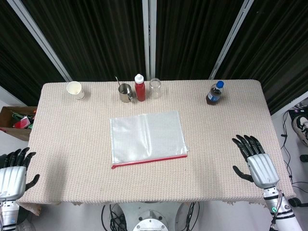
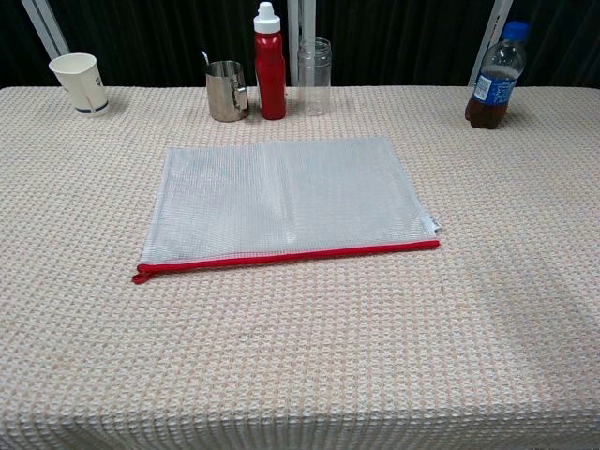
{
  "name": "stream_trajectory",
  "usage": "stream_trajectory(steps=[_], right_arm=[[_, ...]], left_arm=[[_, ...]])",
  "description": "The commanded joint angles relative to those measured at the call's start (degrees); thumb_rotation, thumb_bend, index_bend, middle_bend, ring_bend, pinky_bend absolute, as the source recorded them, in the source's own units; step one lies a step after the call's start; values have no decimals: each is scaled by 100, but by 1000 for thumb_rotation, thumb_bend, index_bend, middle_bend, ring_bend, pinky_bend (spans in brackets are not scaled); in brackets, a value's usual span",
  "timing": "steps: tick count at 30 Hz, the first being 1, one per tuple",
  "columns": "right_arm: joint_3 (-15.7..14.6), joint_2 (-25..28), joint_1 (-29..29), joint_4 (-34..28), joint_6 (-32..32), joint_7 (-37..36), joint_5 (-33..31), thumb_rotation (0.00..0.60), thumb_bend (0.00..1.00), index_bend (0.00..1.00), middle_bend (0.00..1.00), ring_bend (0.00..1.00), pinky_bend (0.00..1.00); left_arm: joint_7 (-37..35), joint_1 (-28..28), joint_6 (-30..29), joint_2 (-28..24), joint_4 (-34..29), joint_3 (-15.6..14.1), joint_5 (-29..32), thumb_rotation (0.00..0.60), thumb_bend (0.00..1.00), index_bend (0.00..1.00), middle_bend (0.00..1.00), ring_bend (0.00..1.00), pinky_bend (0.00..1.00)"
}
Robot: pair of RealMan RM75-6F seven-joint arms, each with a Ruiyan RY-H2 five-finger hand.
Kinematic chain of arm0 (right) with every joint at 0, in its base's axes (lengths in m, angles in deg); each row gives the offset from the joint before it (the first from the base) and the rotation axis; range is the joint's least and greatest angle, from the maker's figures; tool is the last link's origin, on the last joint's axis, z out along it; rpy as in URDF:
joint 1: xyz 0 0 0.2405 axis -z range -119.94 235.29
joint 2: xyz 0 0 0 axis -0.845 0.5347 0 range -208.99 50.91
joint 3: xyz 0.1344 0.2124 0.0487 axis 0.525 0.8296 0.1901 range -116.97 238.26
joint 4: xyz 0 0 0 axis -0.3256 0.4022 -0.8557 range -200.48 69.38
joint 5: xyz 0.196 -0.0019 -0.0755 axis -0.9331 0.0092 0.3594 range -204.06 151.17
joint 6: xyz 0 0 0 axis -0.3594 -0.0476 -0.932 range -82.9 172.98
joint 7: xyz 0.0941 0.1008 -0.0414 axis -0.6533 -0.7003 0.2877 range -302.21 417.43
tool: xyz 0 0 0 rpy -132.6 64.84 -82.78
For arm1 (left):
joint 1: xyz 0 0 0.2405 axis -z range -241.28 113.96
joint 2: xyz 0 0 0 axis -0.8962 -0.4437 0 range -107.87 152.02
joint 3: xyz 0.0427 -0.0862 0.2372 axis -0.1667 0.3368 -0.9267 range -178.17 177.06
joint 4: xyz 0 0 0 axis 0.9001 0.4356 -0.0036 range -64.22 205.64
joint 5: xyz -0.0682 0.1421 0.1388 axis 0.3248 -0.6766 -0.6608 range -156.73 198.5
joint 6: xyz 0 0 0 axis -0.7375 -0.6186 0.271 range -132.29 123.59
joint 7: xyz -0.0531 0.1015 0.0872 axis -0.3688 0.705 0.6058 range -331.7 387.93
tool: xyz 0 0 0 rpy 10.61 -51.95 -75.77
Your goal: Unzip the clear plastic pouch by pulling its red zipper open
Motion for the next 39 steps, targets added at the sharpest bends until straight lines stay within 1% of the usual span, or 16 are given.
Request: stream_trajectory(steps=[1,6,11,14,15,17,19,21,24,27,30,33,36,39], right_arm=[[18,9,-78,-87,-123,79,-42,600,188,102,73,0,0],[-24,-61,-306,-124,-403,11,140,600,188,105,88,0,0],[-26,-201,-870,-284,-1106,207,488,600,187,105,94,0,0],[53,-452,-1361,-436,-1746,392,593,600,179,109,95,0,0],[120,-599,-1590,-450,-2035,453,592,600,178,111,95,0,0],[252,-856,-1934,-423,-2494,550,475,600,176,107,95,0,0],[456,-1215,-2353,-296,-3027,676,254,600,176,100,94,0,0],[670,-1615,-2752,-87,-3521,805,-50,600,173,91,89,0,0],[933,-2189,-3276,330,-4092,1015,-475,600,162,74,82,0,0],[1118,-2758,-3722,814,-4460,1256,-823,600,159,63,78,0,0],[1258,-3272,-4118,1315,-4724,1395,-1127,600,159,61,76,0,0],[1366,-3720,-4465,1849,-4861,1550,-1346,600,158,61,71,0,0],[1483,-4079,-4750,2346,-4899,1593,-1514,600,158,61,70,0,0],[1595,-4307,-4975,2769,-4915,1608,-1690,600,158,61,70,0,0]], left_arm=[[-7,27,49,50,40,21,50,600,189,238,138,109,146],[-33,35,36,45,46,29,51,600,190,238,138,109,146],[-65,18,-42,51,33,0,-34,600,190,238,138,109,146],[-114,17,-68,59,32,-33,-109,600,190,238,138,109,146],[-120,16,-75,59,32,-41,-124,600,190,238,138,109,146],[-133,11,-87,59,34,-44,-132,600,190,238,138,109,146],[-166,4,-105,57,45,-41,-134,600,190,238,138,109,146],[-202,1,-110,55,63,-34,-123,600,189,239,138,109,146],[-257,7,-100,59,100,-24,-109,600,190,238,138,109,146],[-315,25,-39,64,147,-21,-71,600,190,238,138,109,146],[-381,43,7,68,194,-13,-42,600,190,238,138,109,146],[-451,60,63,72,247,-10,-6,600,190,238,138,109,146],[-524,71,99,70,284,-7,17,600,190,238,138,109,146],[-564,74,111,83,330,-2,36,600,189,238,138,109,146]])
